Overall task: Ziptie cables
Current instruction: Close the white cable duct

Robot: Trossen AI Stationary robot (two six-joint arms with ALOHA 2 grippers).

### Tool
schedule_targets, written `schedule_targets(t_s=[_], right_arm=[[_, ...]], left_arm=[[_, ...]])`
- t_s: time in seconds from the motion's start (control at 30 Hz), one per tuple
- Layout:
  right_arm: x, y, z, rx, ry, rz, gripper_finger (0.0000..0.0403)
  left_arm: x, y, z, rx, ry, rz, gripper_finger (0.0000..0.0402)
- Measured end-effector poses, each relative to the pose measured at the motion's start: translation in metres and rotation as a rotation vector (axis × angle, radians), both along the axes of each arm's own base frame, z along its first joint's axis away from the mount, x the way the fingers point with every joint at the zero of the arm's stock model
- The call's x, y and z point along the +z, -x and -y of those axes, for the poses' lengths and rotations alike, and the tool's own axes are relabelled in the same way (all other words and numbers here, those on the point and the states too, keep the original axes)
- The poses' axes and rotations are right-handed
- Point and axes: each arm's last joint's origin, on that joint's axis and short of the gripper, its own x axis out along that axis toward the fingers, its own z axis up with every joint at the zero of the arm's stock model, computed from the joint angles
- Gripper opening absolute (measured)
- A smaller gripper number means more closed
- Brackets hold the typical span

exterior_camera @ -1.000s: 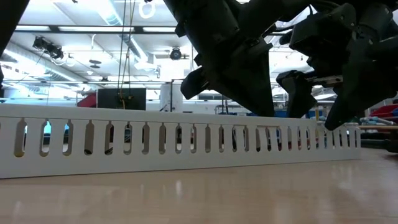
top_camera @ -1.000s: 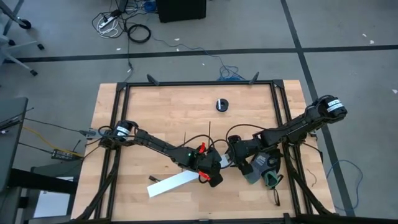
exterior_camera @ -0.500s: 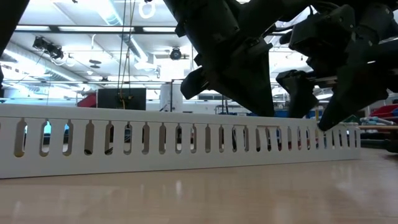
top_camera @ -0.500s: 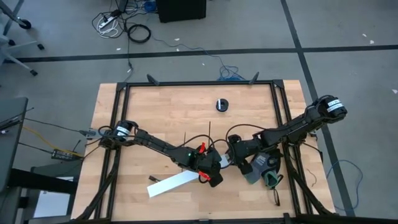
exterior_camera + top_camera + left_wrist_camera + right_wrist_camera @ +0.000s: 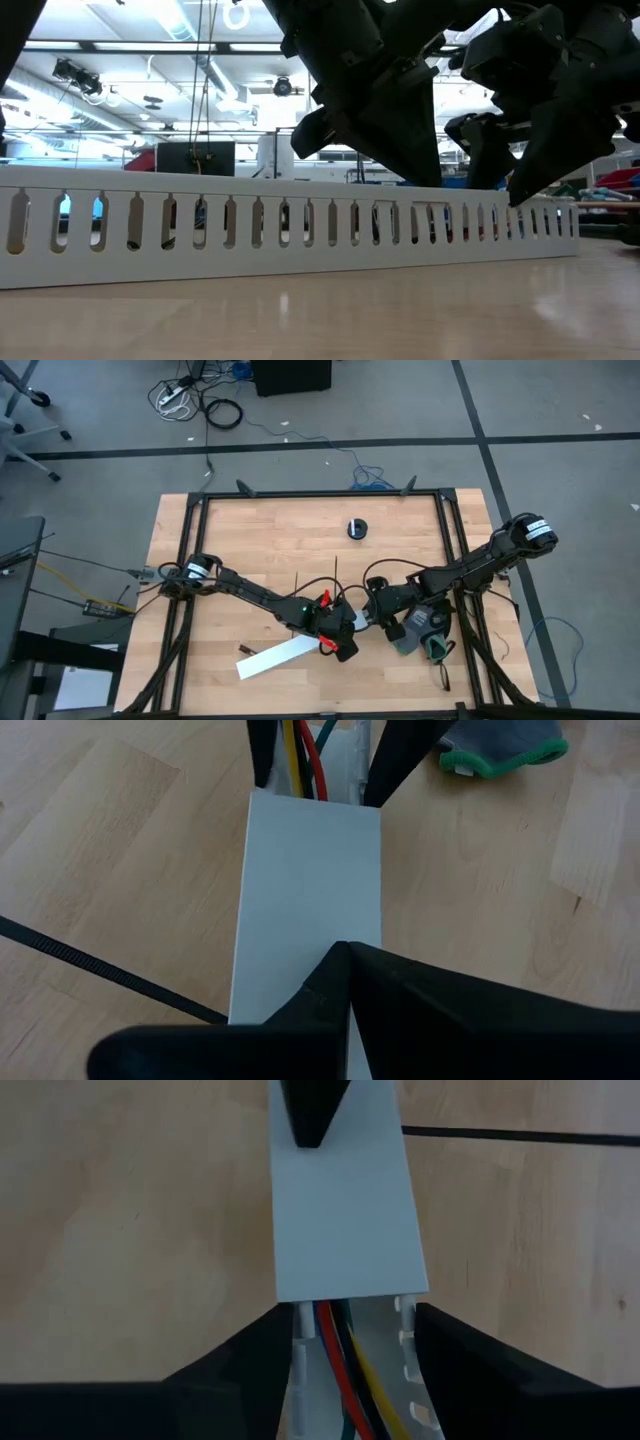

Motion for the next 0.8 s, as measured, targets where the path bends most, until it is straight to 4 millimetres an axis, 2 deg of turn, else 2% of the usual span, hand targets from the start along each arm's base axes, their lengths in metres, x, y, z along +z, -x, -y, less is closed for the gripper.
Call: schedule_targets(t_s=[0.5,0.7,0.8], right_arm=[[0.000,0.001,0.000,-0.073,-0.069,-0.022,0.0208],[0.000,0.000,-0.001,-0.066,-0.089,-0.020,0.0209],[0.001,0.001,-0.001,-0.081,-0.110,-0.031,0.0208]], left_arm=[[0.000,-0.005,-0.011,-0.019,0.013,0.008,0.0000],[-0.011,-0.013,-0.014,-0.015,0.031,0.020,0.0000],[-0.011,-0.013,-0.014,-0.005,0.029,0.026,0.0000]])
